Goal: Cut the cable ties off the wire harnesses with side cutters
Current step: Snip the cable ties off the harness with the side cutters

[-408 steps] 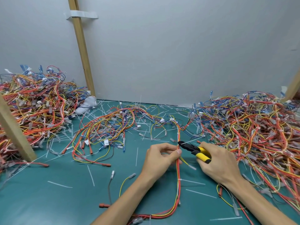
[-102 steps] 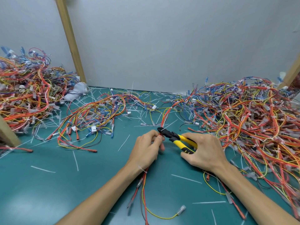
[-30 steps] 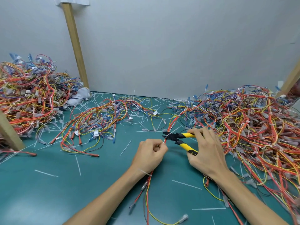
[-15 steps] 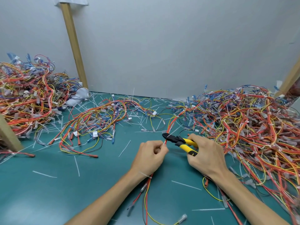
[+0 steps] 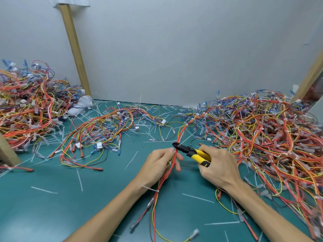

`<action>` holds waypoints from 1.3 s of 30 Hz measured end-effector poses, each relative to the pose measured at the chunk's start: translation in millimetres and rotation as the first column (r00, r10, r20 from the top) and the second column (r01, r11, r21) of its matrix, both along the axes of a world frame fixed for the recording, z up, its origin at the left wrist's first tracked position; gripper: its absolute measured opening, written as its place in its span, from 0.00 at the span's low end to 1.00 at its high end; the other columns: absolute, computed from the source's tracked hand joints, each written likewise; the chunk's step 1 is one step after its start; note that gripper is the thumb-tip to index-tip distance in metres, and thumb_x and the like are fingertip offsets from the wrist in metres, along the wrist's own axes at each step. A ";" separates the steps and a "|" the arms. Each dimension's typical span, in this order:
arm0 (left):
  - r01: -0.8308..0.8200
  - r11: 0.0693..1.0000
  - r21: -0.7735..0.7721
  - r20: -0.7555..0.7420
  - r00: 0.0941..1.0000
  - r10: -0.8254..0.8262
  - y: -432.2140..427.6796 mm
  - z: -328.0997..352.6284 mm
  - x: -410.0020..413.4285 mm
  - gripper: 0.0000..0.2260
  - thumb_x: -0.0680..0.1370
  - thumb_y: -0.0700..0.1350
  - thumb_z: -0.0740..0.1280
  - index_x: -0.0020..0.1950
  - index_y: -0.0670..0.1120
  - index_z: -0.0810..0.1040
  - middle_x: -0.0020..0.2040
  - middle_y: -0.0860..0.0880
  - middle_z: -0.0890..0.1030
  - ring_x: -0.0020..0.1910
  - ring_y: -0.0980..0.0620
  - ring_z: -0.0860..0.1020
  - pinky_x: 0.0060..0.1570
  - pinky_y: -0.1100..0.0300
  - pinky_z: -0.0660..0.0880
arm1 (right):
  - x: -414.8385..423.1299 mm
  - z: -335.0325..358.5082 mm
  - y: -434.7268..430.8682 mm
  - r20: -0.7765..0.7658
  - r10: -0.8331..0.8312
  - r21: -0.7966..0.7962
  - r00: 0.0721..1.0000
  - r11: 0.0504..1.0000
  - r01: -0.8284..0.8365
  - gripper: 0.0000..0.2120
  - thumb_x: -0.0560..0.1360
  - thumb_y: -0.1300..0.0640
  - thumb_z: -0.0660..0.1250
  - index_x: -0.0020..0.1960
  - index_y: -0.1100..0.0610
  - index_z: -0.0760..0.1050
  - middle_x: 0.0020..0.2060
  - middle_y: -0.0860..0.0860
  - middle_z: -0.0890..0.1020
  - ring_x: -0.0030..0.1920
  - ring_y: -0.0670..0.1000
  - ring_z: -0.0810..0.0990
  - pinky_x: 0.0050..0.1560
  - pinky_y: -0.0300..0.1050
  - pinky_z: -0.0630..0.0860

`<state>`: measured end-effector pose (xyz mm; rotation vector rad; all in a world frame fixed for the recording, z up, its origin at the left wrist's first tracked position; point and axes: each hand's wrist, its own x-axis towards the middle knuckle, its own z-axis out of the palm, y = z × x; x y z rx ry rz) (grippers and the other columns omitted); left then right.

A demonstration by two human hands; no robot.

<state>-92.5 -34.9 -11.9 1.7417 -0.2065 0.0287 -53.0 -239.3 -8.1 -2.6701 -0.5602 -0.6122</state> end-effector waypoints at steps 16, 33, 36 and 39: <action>0.073 0.975 -0.208 -0.031 0.996 -0.081 7.2 1.5 0.8 0.11 0.76 0.53 0.69 0.43 0.47 0.85 0.31 0.42 0.80 0.25 0.52 0.71 0.25 0.68 0.62 | -4.3 4.9 1.3 0.003 0.082 -0.086 0.997 0.993 -0.081 0.11 0.64 0.49 0.65 0.39 0.47 0.63 0.24 0.44 0.64 0.30 0.53 0.65 0.27 0.42 0.54; 0.088 0.944 -0.317 -0.084 0.989 -0.120 7.0 -4.5 6.1 0.10 0.80 0.44 0.64 0.43 0.42 0.81 0.34 0.47 0.81 0.22 0.59 0.69 0.25 0.69 0.65 | -3.4 3.6 4.1 0.049 0.059 -0.055 0.997 0.997 -0.057 0.09 0.66 0.48 0.62 0.43 0.50 0.70 0.31 0.45 0.71 0.33 0.52 0.67 0.31 0.45 0.60; 0.086 0.935 -0.343 -0.088 0.988 -0.124 7.5 -5.0 6.7 0.10 0.80 0.44 0.64 0.44 0.42 0.81 0.34 0.48 0.81 0.22 0.59 0.69 0.25 0.69 0.65 | 0.5 0.7 1.7 0.029 0.061 -0.050 0.998 0.997 -0.060 0.12 0.65 0.50 0.65 0.49 0.49 0.71 0.37 0.45 0.73 0.38 0.52 0.69 0.34 0.45 0.61; 0.065 0.932 -0.357 -0.099 0.989 -0.107 8.5 -5.7 7.3 0.10 0.79 0.45 0.65 0.43 0.42 0.81 0.34 0.48 0.81 0.23 0.59 0.69 0.25 0.69 0.65 | 5.4 -1.7 0.2 -0.020 0.086 -0.021 0.996 0.996 -0.086 0.18 0.66 0.53 0.69 0.55 0.50 0.71 0.43 0.46 0.73 0.45 0.52 0.70 0.41 0.46 0.66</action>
